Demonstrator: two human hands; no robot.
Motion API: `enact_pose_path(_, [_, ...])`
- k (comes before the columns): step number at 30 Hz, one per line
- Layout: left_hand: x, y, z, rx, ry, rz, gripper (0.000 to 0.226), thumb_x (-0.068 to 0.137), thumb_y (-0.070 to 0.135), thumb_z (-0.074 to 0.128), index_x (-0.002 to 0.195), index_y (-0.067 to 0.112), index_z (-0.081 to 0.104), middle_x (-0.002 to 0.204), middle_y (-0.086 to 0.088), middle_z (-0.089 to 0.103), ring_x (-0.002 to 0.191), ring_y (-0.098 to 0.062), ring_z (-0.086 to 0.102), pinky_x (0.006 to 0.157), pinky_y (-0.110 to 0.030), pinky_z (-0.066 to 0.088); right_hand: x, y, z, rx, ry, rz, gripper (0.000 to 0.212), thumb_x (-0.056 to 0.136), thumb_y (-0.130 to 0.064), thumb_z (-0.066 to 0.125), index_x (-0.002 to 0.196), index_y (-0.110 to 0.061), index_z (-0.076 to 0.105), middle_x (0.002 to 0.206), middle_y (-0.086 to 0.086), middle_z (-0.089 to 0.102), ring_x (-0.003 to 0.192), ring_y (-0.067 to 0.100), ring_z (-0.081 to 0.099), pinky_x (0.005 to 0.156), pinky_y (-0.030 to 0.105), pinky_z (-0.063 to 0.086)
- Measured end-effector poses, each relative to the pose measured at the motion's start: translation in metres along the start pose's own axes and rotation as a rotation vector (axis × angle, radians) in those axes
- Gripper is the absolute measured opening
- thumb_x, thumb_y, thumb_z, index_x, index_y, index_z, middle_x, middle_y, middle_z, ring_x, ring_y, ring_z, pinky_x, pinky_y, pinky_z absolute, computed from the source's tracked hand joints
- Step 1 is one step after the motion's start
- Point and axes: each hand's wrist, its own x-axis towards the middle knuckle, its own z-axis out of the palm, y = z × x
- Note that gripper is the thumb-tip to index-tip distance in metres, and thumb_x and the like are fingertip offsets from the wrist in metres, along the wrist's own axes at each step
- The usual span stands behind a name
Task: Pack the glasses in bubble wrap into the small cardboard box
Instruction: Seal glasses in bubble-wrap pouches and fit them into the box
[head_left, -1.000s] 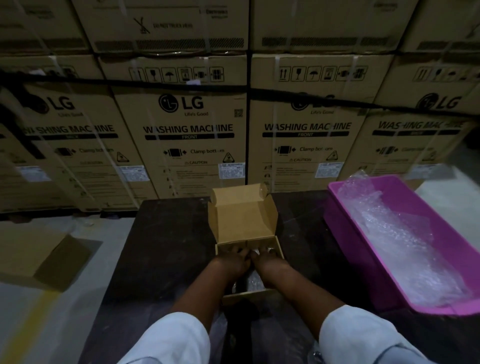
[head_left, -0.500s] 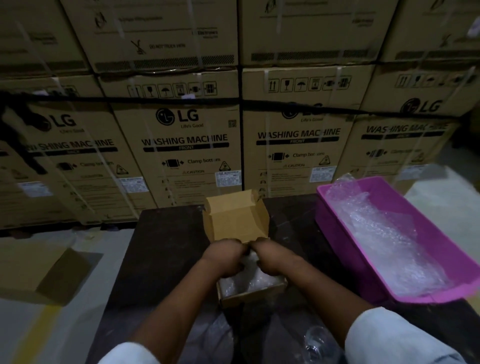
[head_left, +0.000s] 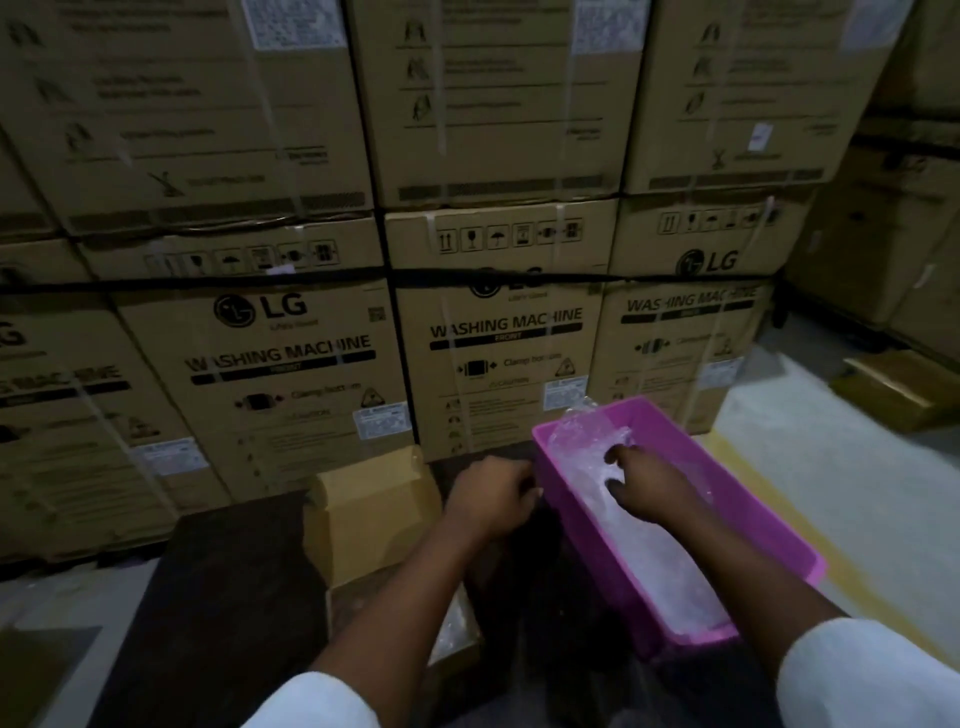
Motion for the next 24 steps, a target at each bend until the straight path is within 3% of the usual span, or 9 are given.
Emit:
enact_pose_path(6, [0.049,0.055,0.041,-0.047,-0.035,0.097,0.041,0.089,0.039,0.059,0.127,0.025,0.056,0.127,0.0,0.056,0.115,-0.02,0.052,0.095,-0.035,0.046,0.018,0.066,0.027,-0.165,-0.205,0.102,0.078,0.082,-0.05,0.062,0.146,-0.025,0.026,0.142,0.013,0.041,0.122,0.031,0.048,0.098,0.038,0.044])
enact_pose_path(10, [0.081,0.071,0.064,0.129,-0.182,0.055,0.054,0.087,0.038,0.061,0.136,0.02,0.047,0.138,-0.007,0.048,0.121,-0.027,0.048,0.101,-0.042,0.042,0.028,0.083,0.035,-0.139,-0.263,0.067,0.084,0.082,-0.049,0.062,0.15,-0.025,0.017,0.146,0.012,0.038,0.125,0.03,0.046,0.101,0.037,0.042])
enact_pose_path(15, [0.105,0.074,0.097,0.429,-0.408,0.027,0.05,0.086,0.04,0.061,0.13,0.018,0.049,0.129,-0.011,0.052,0.113,-0.03,0.053,0.096,-0.042,0.041,0.031,0.092,0.053,-0.034,-0.34,0.013,0.08,0.085,-0.041,0.064,0.149,-0.026,0.02,0.144,0.01,0.042,0.125,0.028,0.048,0.099,0.035,0.043])
enact_pose_path(18, [0.113,0.079,0.103,0.569,-0.531,0.024,0.05,0.082,0.045,0.067,0.124,0.019,0.056,0.122,-0.009,0.058,0.111,-0.028,0.053,0.096,-0.042,0.037,0.032,0.095,0.064,0.009,-0.318,0.023,0.06,0.086,-0.035,0.063,0.14,-0.028,0.038,0.136,0.007,0.051,0.117,0.025,0.054,0.093,0.032,0.047])
enact_pose_path(20, [0.117,0.081,0.101,0.619,-0.555,0.022,0.053,0.08,0.046,0.07,0.122,0.018,0.057,0.12,-0.01,0.058,0.112,-0.029,0.052,0.097,-0.042,0.036,0.032,0.095,0.068,0.044,-0.284,0.04,0.046,0.086,-0.032,0.062,0.129,-0.031,0.048,0.127,0.004,0.057,0.108,0.022,0.058,0.087,0.031,0.049])
enact_pose_path(24, [0.124,0.081,0.084,0.561,-0.51,0.008,0.035,0.087,0.028,0.067,0.116,0.011,0.059,0.117,-0.011,0.061,0.108,-0.029,0.058,0.093,-0.04,0.04,0.038,0.094,0.067,0.074,-0.265,0.034,0.041,0.086,-0.035,0.061,0.126,-0.03,0.051,0.124,0.002,0.058,0.107,0.021,0.059,0.086,0.03,0.048])
